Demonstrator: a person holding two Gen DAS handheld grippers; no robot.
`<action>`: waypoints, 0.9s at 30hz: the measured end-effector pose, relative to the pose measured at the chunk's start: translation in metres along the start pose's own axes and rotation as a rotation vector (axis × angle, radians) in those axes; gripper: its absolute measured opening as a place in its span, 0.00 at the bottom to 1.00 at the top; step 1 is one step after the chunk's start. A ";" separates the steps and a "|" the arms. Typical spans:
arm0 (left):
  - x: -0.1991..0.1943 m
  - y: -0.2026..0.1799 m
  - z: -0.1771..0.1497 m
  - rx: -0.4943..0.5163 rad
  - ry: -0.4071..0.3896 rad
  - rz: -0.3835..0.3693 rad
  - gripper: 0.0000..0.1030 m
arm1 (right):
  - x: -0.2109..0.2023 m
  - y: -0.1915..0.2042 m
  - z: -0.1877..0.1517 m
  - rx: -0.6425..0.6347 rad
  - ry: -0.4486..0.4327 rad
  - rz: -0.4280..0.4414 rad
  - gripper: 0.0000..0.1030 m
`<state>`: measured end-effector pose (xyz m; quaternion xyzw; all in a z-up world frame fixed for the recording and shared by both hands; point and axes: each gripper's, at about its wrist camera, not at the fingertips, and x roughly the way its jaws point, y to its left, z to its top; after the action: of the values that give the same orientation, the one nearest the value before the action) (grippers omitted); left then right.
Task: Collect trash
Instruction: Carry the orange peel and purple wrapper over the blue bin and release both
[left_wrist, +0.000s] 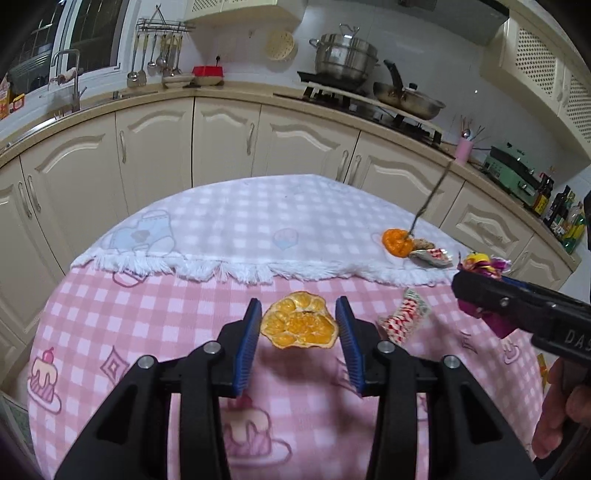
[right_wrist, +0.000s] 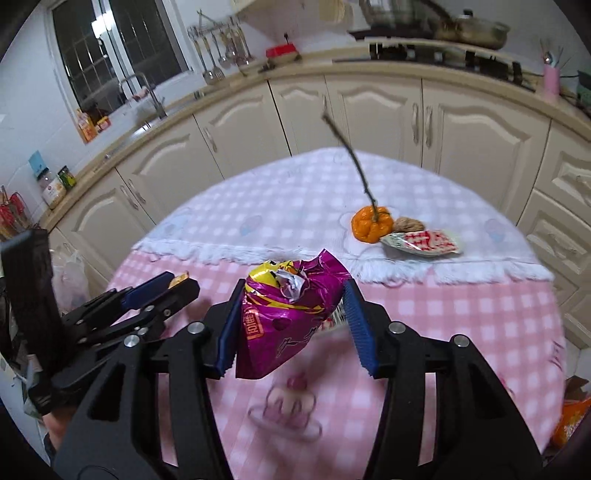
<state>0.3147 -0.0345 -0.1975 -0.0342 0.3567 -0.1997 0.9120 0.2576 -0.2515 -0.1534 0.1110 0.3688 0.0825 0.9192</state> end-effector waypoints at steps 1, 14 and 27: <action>-0.007 -0.002 -0.002 -0.001 -0.011 -0.001 0.39 | -0.009 0.000 -0.002 -0.002 -0.011 0.001 0.49; -0.135 -0.075 -0.016 0.074 -0.237 -0.021 0.39 | -0.132 -0.014 -0.032 0.015 -0.169 0.058 0.49; -0.190 -0.172 -0.024 0.184 -0.333 -0.121 0.39 | -0.229 -0.066 -0.055 0.076 -0.320 0.019 0.49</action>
<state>0.1138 -0.1169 -0.0594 -0.0048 0.1783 -0.2775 0.9440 0.0601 -0.3602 -0.0587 0.1609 0.2195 0.0585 0.9605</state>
